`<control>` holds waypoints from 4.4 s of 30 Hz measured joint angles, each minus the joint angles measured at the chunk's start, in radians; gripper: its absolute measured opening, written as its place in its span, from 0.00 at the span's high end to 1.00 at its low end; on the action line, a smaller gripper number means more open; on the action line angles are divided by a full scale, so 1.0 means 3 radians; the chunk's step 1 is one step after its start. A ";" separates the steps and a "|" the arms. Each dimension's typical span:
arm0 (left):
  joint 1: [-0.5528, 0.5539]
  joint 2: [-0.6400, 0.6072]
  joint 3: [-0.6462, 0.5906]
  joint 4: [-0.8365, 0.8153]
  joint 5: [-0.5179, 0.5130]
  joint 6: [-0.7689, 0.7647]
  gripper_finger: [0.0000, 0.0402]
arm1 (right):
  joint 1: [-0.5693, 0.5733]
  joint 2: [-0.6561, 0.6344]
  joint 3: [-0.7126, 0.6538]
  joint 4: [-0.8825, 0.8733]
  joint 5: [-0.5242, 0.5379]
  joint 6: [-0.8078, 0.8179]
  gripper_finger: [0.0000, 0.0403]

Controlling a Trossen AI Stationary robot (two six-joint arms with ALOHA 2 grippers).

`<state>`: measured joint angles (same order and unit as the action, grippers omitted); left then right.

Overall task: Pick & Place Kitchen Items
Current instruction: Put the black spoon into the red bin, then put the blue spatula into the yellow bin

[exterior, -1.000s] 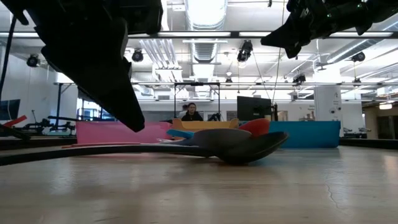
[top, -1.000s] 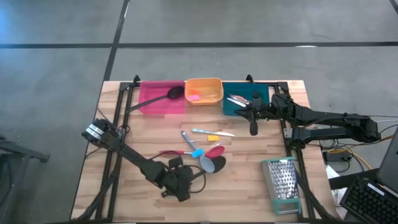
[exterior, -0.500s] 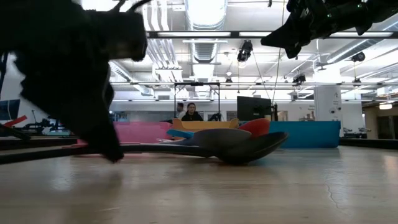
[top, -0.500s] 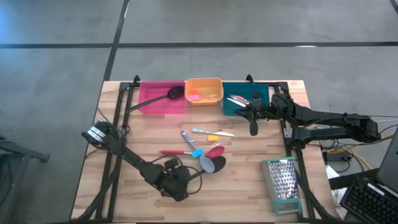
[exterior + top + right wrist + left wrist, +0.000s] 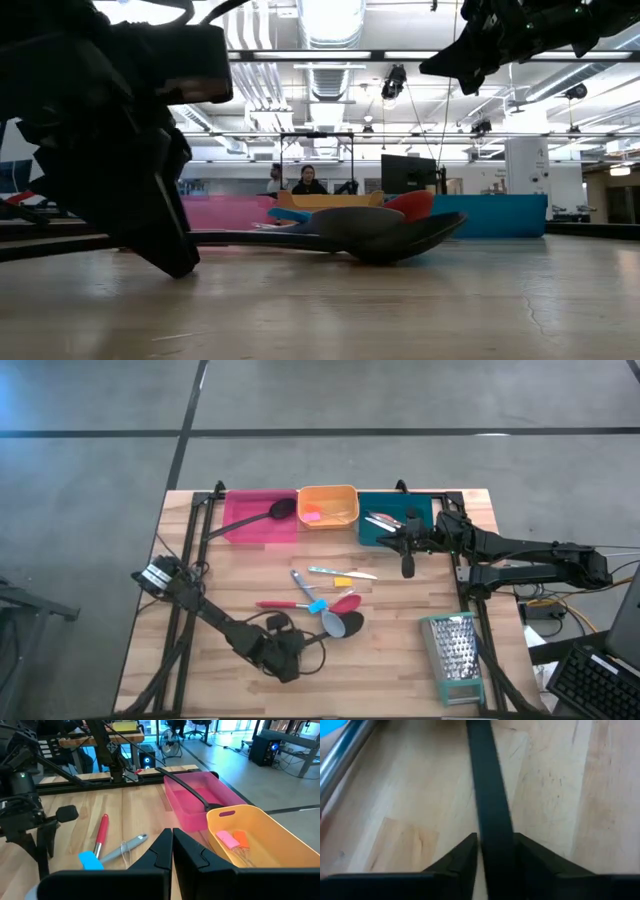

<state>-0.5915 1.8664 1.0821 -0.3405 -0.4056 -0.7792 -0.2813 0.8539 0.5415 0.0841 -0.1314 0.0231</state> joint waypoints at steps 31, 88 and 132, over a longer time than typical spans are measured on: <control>-0.0005 -0.1398 0.0262 -0.0899 -0.0740 0.2001 0.79 | -0.0001 0.0001 -0.0011 0.0006 0.0001 0.0000 0.98; 0.4031 -0.2600 -0.0908 -0.1810 0.0251 0.3514 0.79 | -0.0001 0.0001 -0.0018 0.0014 0.0008 -0.0089 0.98; 0.4383 -0.2276 -0.0992 -0.1498 0.0433 0.3202 0.39 | -0.0003 0.0000 -0.0048 0.0039 0.0098 -0.0175 0.98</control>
<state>0.7233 1.1837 0.7844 -0.7900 -0.2758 0.1815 -0.2821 0.8539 0.5270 0.0959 -0.1020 -0.0296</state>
